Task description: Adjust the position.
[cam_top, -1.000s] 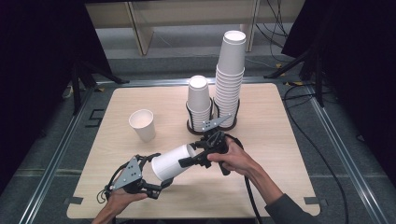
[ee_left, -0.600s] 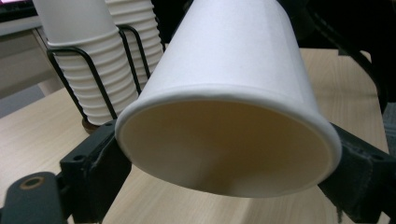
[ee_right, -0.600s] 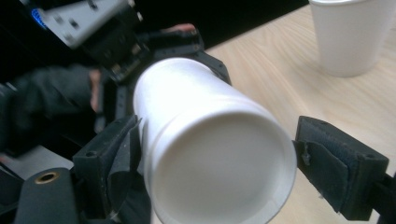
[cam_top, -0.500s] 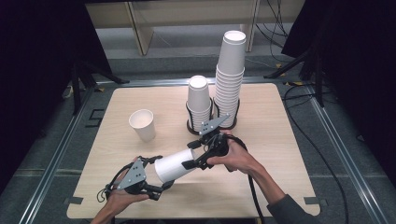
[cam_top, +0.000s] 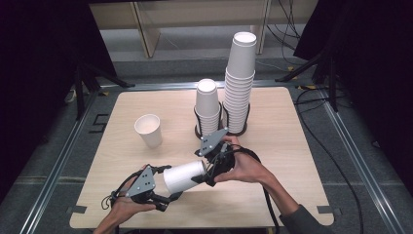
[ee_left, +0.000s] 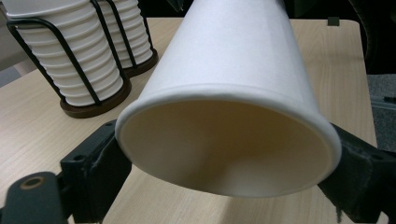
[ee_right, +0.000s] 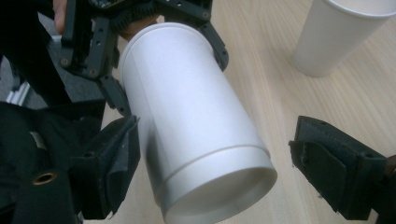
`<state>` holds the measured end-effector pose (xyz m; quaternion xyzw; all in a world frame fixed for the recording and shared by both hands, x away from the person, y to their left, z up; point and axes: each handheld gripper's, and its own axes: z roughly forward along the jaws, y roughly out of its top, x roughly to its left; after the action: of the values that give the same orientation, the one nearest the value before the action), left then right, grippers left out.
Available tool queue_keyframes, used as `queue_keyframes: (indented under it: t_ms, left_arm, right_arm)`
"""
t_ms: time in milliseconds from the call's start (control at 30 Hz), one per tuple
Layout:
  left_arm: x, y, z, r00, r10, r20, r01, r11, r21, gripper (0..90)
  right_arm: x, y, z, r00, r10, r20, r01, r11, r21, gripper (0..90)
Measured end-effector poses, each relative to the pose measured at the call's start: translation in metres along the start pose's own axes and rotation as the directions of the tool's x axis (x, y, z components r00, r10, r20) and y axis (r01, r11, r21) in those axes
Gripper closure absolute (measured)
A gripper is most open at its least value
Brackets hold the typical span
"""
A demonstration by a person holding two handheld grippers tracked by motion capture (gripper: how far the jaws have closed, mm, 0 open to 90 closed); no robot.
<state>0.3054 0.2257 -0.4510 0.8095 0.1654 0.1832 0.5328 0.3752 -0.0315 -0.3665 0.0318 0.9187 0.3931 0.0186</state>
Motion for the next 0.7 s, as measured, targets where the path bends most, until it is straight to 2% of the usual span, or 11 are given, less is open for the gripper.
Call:
queue_keyframes:
  t_ms: [100,233,267,300,433,467,500,533,633,667,700]
  left_arm:
    - [0.0,0.0,0.0,1.0,-0.008,0.002,0.008,1.0,0.003,11.2]
    - [0.0,0.0,-0.001,0.9999,-0.012,0.003,0.012,0.9992,0.038,11.2]
    - [0.0,0.0,0.001,0.9998,-0.015,0.009,0.015,0.9996,0.023,11.2]
    - [0.0,0.0,0.001,0.9998,-0.016,0.01,0.015,0.9995,0.027,11.2]
    - [-0.001,0.001,0.001,0.9998,-0.014,0.016,0.013,0.9993,0.035,11.2]
    - [-0.001,0.001,0.0,0.9998,-0.013,0.016,0.012,0.9989,0.046,11.2]
    - [0.001,0.002,-0.002,0.9997,0.02,0.015,-0.021,0.997,0.074,11.2]
    - [-0.001,0.001,0.0,0.9997,-0.012,0.02,0.011,0.9987,0.049,11.2]
    - [-0.002,0.001,0.001,0.9996,-0.012,0.026,0.011,0.9989,0.045,11.2]
    - [-0.002,0.001,0.0,0.9996,-0.009,0.028,0.007,0.9983,0.058,11.2]
    - [-0.002,0.002,0.0,0.9996,0.002,0.027,-0.004,0.9975,0.07,11.2]
  right_arm:
    - [0.003,0.002,0.003,0.9982,-0.059,0.013,0.059,0.998,0.033,16.3]
    - [0.01,0.004,0.01,0.996,-0.08,0.04,0.076,0.993,0.094,16.8]
    - [0.012,0.004,0.012,0.9954,-0.089,0.034,0.085,0.991,0.107,16.9]
    - [0.012,0.005,0.014,0.9925,-0.118,0.033,0.113,0.987,0.112,16.9]
    - [0.017,0.006,0.019,0.991,-0.127,0.042,0.121,0.984,0.128,17.0]
    - [0.018,0.006,0.019,0.9905,-0.132,0.041,0.125,0.982,0.139,17.0]
    - [0.018,0.007,0.021,0.9879,-0.15,0.039,0.143,0.978,0.149,17.0]
    - [0.018,0.007,0.022,0.9849,-0.169,0.035,0.162,0.975,0.154,17.0]
    - [0.02,0.006,0.027,0.9814,-0.189,0.031,0.181,0.968,0.175,17.1]
    - [0.019,0.006,0.029,0.9756,-0.217,0.033,0.207,0.959,0.193,17.2]
    - [0.02,0.006,0.03,0.9749,-0.219,0.041,0.207,0.958,0.198,17.2]
